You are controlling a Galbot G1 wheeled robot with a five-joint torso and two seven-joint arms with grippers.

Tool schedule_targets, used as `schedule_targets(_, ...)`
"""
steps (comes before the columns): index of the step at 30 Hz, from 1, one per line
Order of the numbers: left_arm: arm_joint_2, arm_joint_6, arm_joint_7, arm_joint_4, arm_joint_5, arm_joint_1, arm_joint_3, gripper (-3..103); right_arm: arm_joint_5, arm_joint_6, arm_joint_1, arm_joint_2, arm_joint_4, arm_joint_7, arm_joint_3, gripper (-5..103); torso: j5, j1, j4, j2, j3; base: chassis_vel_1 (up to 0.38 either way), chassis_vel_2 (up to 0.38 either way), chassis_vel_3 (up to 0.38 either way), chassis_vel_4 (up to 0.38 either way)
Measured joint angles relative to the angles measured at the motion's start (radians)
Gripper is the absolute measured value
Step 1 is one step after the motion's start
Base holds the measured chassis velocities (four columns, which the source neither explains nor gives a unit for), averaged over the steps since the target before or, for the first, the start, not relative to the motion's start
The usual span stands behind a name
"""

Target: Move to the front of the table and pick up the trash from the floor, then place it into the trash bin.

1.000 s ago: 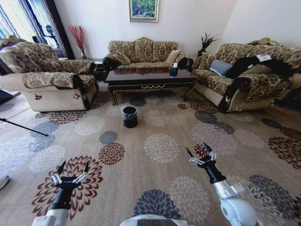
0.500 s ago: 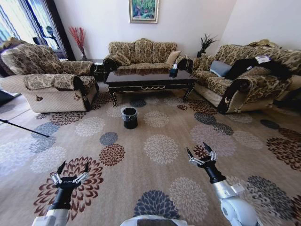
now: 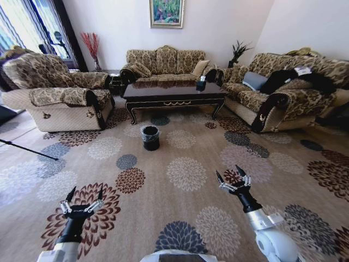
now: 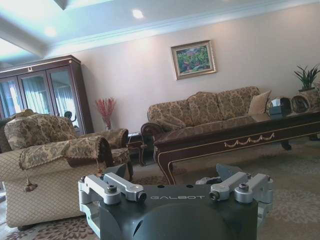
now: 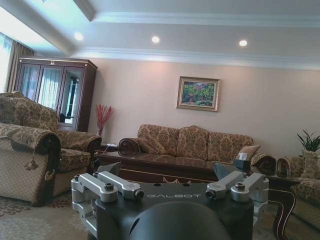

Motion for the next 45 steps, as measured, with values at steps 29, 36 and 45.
schedule_targets(29,0.000,0.000,0.000,0.000,0.000,0.000,0.000,100,0.000,0.000,0.000,0.000,0.000,0.000,0.000,100,0.0000,0.049,0.0000,0.123,0.074,0.000,0.000,0.000,0.000)
schedule_targets(36,0.000,0.000,0.000,0.000,0.000,0.000,0.000,100,0.000,0.000,0.000,0.000,0.000,0.000,0.000,100,0.0000,0.061,0.0000,0.150,0.089,0.000,0.000,0.000,0.000)
schedule_targets(45,0.000,0.000,0.000,0.000,0.000,0.000,0.000,100,0.000,0.000,0.000,0.000,0.000,0.000,0.000,100,0.0000,0.076,0.0000,0.190,0.114,0.000,0.000,0.000,0.000)
